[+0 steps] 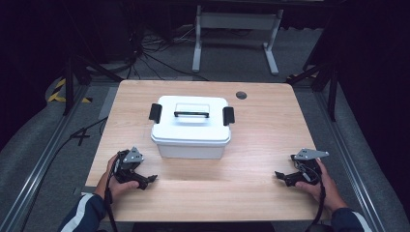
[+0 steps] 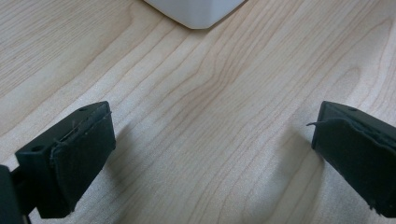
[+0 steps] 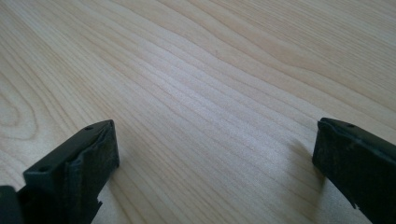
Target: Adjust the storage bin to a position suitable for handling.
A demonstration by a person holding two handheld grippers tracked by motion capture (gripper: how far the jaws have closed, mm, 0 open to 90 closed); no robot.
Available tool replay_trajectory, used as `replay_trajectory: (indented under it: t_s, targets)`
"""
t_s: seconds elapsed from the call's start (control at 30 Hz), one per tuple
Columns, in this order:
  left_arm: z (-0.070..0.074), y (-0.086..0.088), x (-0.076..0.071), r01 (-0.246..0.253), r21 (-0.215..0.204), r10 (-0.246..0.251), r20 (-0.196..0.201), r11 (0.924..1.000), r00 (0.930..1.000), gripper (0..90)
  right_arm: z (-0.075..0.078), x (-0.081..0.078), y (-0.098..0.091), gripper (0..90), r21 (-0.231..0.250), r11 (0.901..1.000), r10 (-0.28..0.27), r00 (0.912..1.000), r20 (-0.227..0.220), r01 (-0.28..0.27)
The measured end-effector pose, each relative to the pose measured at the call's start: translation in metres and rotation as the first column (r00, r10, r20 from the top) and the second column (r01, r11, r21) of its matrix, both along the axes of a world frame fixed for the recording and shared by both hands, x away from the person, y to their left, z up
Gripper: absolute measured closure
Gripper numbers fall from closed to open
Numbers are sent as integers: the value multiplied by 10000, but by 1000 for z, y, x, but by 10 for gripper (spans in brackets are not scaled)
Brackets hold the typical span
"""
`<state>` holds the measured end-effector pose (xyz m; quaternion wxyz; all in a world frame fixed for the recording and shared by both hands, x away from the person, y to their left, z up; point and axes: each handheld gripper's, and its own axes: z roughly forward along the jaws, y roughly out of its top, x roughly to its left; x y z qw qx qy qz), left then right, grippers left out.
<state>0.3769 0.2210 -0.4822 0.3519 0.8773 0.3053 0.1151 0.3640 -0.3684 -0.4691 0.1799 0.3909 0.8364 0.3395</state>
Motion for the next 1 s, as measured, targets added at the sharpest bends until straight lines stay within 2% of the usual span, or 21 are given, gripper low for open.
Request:
replay_trajectory:
  t_s: [0.5, 0.6, 0.67, 0.77, 0.8, 0.83, 0.93, 1.0]
  targets:
    - [0, 2, -1, -33, -7, 34, 28, 10000, 10000, 4, 2, 0, -2, 23, -90, 10000, -2, 10000, -83, 1]
    - [0, 2, -1, -44, -15, 44, 25, 10000, 10000, 4, 5, -1, -2, 90, -211, 9997, 96, 9997, -214, -101]
    - [0, 2, -1, -39, -11, 39, 28, 10000, 10000, 4, 8, -2, -2, 193, -257, 9986, 448, 9988, -212, -453]
    - [0, 2, -1, -34, -5, 34, 27, 10000, 10000, 4, 13, -1, 2, 202, -582, 9955, 744, 9970, -194, -754]
    - [0, 2, -1, -40, -2, 40, 33, 10000, 10000, 4, 19, -1, 3, 241, -327, 9949, 949, 9953, -202, -955]
    - [0, 2, -1, -35, -6, 35, 23, 10000, 10000, 4, 19, -1, 3, 241, -327, 9949, 949, 9953, -202, -955]
    - [0, 2, -1, -46, -12, 46, 17, 10000, 10000, 4, 34, 0, 5, 285, -357, 9925, 1170, 9931, 9, -1169]
    - [0, 2, -1, -51, -16, 51, 23, 10000, 10000, 4, 37, 0, 6, 296, -367, 9917, 1232, 9924, 5, -1231]
